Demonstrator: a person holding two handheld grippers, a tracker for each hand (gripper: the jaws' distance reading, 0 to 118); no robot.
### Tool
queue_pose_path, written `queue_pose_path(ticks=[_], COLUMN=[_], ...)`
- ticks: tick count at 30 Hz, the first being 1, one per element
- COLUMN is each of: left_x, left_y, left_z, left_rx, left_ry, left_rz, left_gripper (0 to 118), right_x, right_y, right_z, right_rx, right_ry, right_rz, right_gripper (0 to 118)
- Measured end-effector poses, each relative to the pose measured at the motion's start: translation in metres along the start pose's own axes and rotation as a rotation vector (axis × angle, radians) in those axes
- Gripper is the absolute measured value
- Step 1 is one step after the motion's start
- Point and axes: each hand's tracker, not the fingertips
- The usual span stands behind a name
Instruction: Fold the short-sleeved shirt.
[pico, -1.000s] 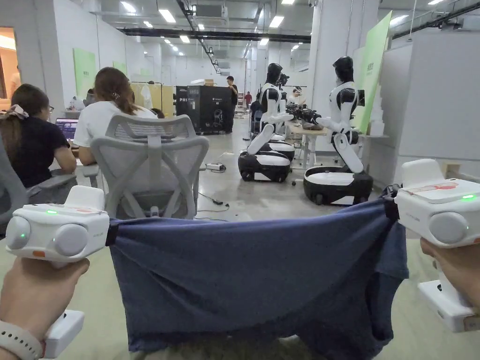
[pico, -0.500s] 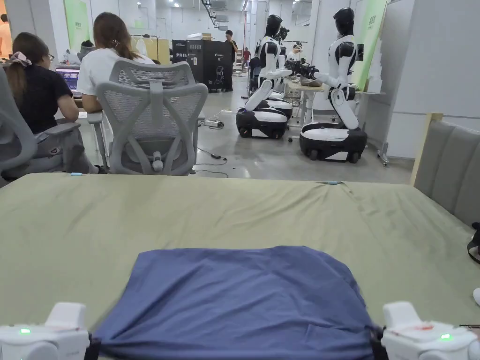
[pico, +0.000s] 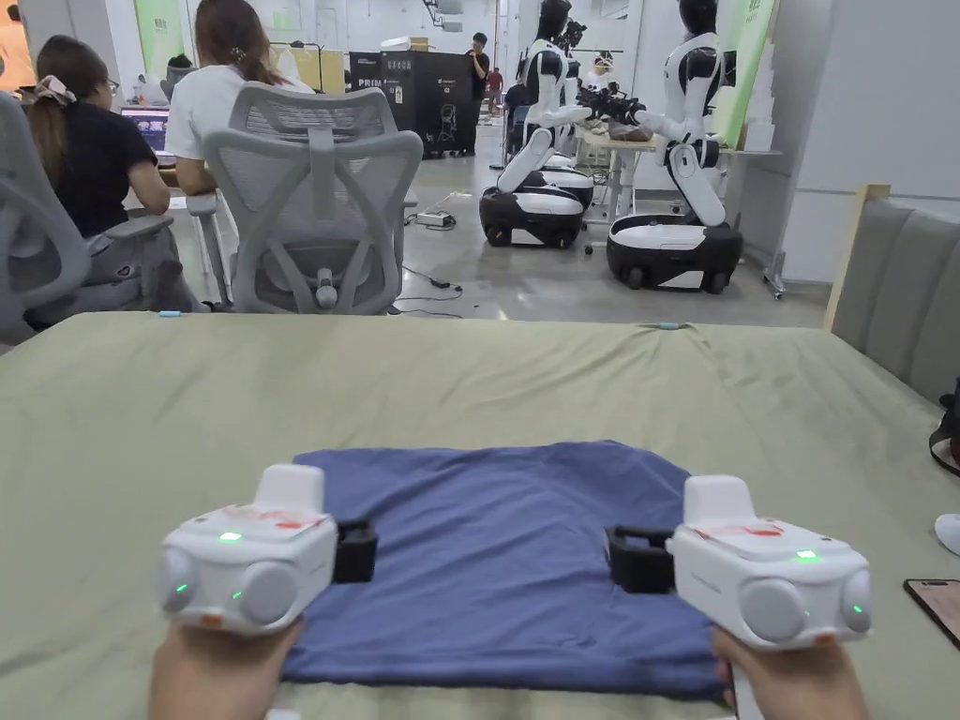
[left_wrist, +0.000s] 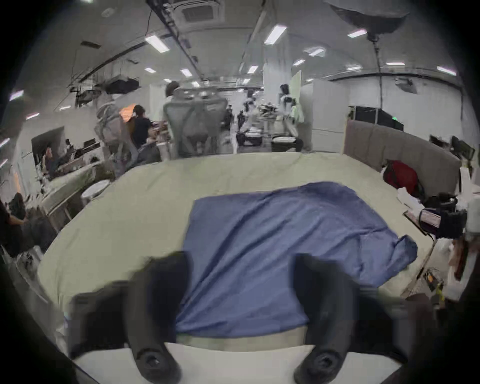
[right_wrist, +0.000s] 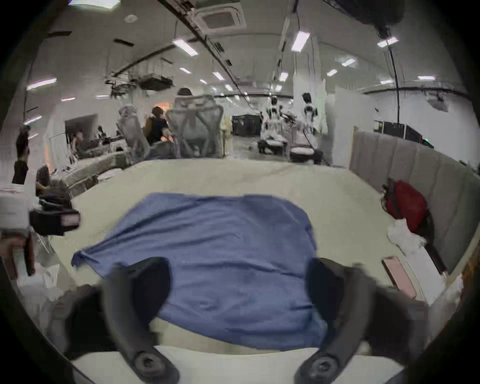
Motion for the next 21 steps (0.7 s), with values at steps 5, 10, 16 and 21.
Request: queue_pose_path(ticks=[5, 10, 16, 21], left_x=[0.013, -0.027, -0.117, -0.135], left_y=[-0.002, -0.007, -0.043, -0.074], left_z=[-0.017, -0.015, -0.028, -0.036], left_rx=[-0.042, -0.108, -0.418, -0.429], left_ry=[-0.05, -0.029, -0.096, -0.053], left_rz=[-0.015, -0.022, 0.107, 0.122], left_gripper=[0, 0, 7, 113], right_x=[-0.021, -0.013, 0.013, 0.02], right_y=[0.007, 0.003, -0.015, -0.023], right_z=[0.003, 0.004, -0.007, -0.014], right_rx=[0.016, -0.032, -0.142, -0.176], right_ry=[-0.042, -0.029, -0.056, -0.068], right_rz=[0.04, 0.056, 0.037, 0.031], right_gripper=[0, 0, 0, 0])
